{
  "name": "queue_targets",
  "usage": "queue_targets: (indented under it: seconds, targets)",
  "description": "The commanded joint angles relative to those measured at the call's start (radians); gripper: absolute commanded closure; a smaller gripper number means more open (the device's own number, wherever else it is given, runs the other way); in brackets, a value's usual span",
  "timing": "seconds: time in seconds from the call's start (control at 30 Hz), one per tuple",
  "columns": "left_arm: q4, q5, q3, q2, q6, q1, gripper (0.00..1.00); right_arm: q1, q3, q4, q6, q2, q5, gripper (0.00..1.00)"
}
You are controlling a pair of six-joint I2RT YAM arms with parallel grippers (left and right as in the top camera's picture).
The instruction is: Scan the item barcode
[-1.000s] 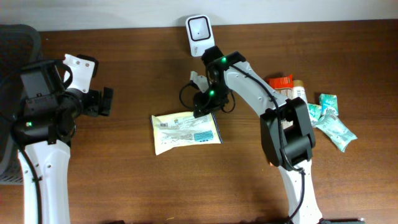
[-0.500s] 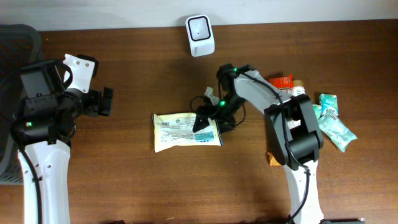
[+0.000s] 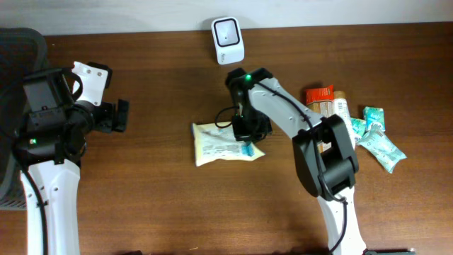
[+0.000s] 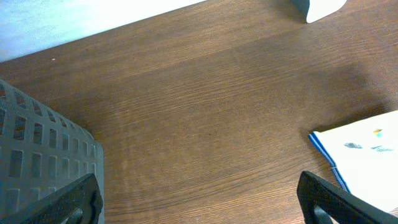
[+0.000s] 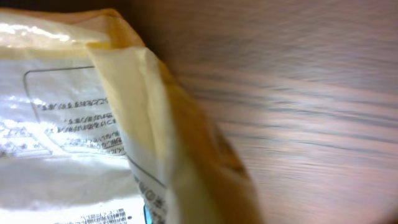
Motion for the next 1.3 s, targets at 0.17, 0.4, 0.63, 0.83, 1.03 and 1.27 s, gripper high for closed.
queue_targets:
  seconds: [0.17, 0.4, 0.63, 0.83, 1.03, 1.27]
  targets:
    - [0.002, 0.0, 0.003, -0.011, 0.015, 0.002, 0.01, 0.16, 0.009, -0.047, 0.159, 0.085, 0.486, 0.96]
    - [0.002, 0.0, 0.003, -0.011, 0.015, 0.002, 0.01, 0.162, 0.031, -0.027, 0.084, 0.09, 0.417, 0.8]
    - [0.002, 0.0, 0.003, -0.011, 0.015, 0.002, 0.01, 0.117, 0.403, -0.229, -0.034, 0.086, 0.151, 0.33]
    - [0.002, 0.0, 0.003, -0.011, 0.015, 0.002, 0.01, 0.097, 0.416, -0.295, -0.146, 0.091, 0.029, 0.09]
    - [0.002, 0.0, 0.003, -0.011, 0.015, 0.002, 0.01, 0.096, 0.334, -0.289, -0.248, 0.091, 0.114, 0.09]
    - [0.002, 0.0, 0.003, -0.011, 0.015, 0.002, 0.01, 0.058, 0.328, -0.28, -0.227, 0.08, 0.066, 0.03]
